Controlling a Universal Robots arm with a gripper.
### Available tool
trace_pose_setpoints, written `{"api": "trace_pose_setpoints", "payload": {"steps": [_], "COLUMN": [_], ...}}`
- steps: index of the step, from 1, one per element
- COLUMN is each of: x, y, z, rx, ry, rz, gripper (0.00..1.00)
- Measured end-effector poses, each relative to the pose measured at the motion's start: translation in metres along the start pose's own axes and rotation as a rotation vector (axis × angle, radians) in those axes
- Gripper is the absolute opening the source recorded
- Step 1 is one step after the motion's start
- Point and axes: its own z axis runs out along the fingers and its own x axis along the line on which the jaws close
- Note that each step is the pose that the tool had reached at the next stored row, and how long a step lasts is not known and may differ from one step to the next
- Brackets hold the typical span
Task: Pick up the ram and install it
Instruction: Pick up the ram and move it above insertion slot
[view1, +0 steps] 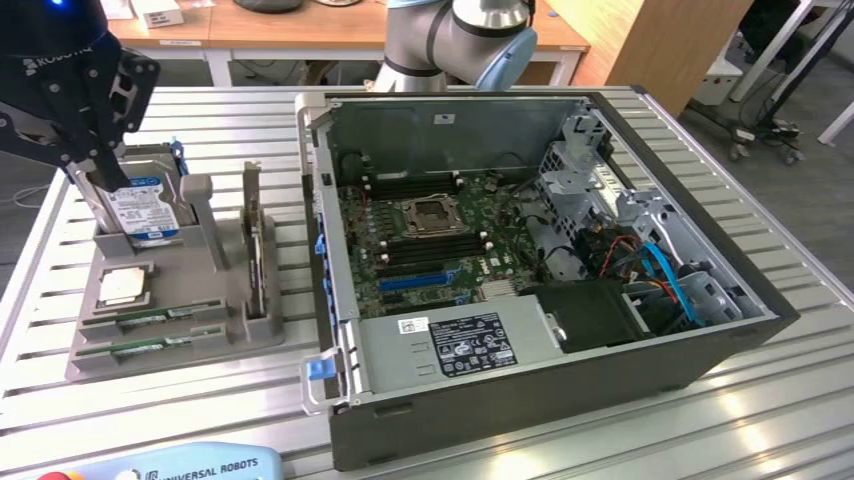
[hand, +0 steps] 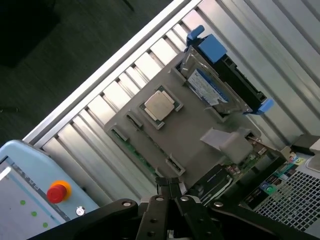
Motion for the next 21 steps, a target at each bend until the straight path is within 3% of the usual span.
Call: {"api": "trace_pose_setpoints", "payload": {"steps": [21], "x": [0.0000], "y": [0.0000], "z": [0.0017], "rx": [0.0051], "ry": [0.0123], "rz": [-0.322], "gripper": [0.10]}}
